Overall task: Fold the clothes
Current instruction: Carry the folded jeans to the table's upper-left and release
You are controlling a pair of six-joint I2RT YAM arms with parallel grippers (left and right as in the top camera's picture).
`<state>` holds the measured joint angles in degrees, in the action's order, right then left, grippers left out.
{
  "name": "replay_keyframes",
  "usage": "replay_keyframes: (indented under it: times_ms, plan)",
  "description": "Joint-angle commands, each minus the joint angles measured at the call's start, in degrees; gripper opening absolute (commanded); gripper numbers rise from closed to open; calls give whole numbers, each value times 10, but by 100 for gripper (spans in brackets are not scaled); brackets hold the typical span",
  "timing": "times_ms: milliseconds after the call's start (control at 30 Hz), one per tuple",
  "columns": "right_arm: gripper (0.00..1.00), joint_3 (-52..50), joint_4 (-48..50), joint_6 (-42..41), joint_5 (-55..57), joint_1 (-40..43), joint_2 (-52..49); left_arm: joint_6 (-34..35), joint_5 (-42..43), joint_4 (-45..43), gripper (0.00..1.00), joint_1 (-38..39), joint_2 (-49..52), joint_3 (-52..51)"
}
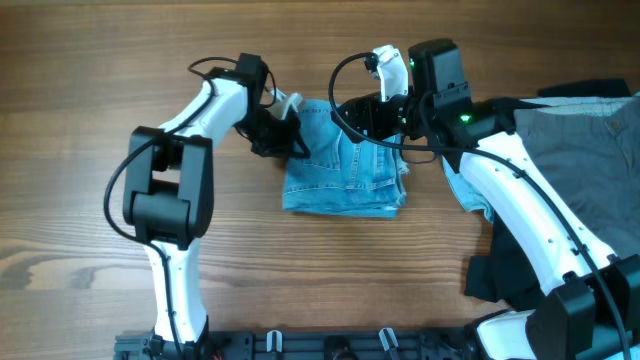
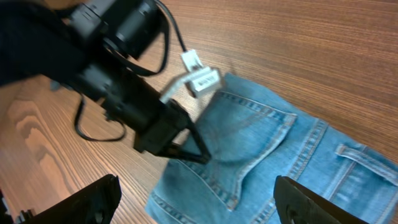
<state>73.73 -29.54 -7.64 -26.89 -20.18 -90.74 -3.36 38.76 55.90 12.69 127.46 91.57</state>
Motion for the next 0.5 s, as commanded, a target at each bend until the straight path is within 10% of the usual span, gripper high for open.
replay_keyframes:
  times_ms: [0,167,467]
  plan:
    - [83,2,-2,-3,5,2,6,-1,-50,22,4,-91,-91,52]
    - [82,2,-21,-3,5,2,6,3,-73,-1,4,-286,-122,53]
    - [82,2,-37,0,5,2,6,214,-151,-75,4,-478,-39,42]
